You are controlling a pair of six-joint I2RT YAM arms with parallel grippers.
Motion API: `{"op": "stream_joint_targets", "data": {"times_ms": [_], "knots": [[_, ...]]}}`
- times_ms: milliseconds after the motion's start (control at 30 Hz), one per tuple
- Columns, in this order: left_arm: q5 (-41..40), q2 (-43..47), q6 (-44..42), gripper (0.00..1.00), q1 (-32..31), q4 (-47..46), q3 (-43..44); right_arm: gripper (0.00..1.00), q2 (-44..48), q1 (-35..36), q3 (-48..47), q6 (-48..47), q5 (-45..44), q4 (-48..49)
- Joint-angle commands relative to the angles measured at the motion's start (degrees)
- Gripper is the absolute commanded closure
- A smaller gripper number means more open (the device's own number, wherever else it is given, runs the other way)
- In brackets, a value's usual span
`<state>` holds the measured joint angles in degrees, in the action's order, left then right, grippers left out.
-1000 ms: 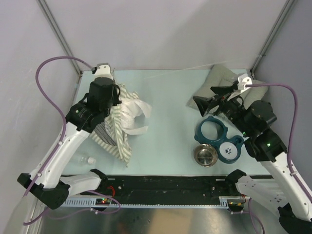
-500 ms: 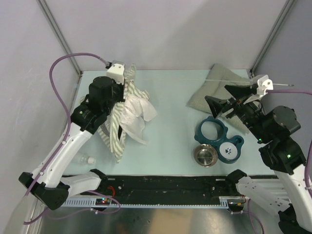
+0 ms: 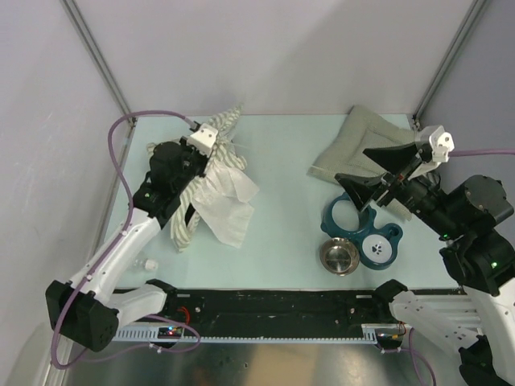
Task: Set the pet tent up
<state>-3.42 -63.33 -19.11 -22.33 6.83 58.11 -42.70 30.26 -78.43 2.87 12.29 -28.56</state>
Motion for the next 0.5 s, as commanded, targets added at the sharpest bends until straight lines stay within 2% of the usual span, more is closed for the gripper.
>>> {"op": "stream_joint_targets", "data": {"times_ms": [0,133,300,467], "knots": [[8.01,3.46,-5.14,1.00,3.96,-11.10,-4.87,0.04,-0.22,-0.14,-5.36,3.13,9.49,-1.56],[13.14,3.43,-6.49,1.00,8.02,-11.46,-7.06,0.04,-3.07,-0.12,-10.84,1.79,7.77,-9.36],[17.94,3.34,-10.18,1.00,11.03,-11.49,-8.40,0.04,-9.28,-0.11,-14.89,2.21,-4.18,-24.31],[19.61,4.32,-14.09,1.00,11.55,-11.21,-7.95,0.03,-10.89,-0.20,-15.92,3.82,-14.78,-30.42]]}}
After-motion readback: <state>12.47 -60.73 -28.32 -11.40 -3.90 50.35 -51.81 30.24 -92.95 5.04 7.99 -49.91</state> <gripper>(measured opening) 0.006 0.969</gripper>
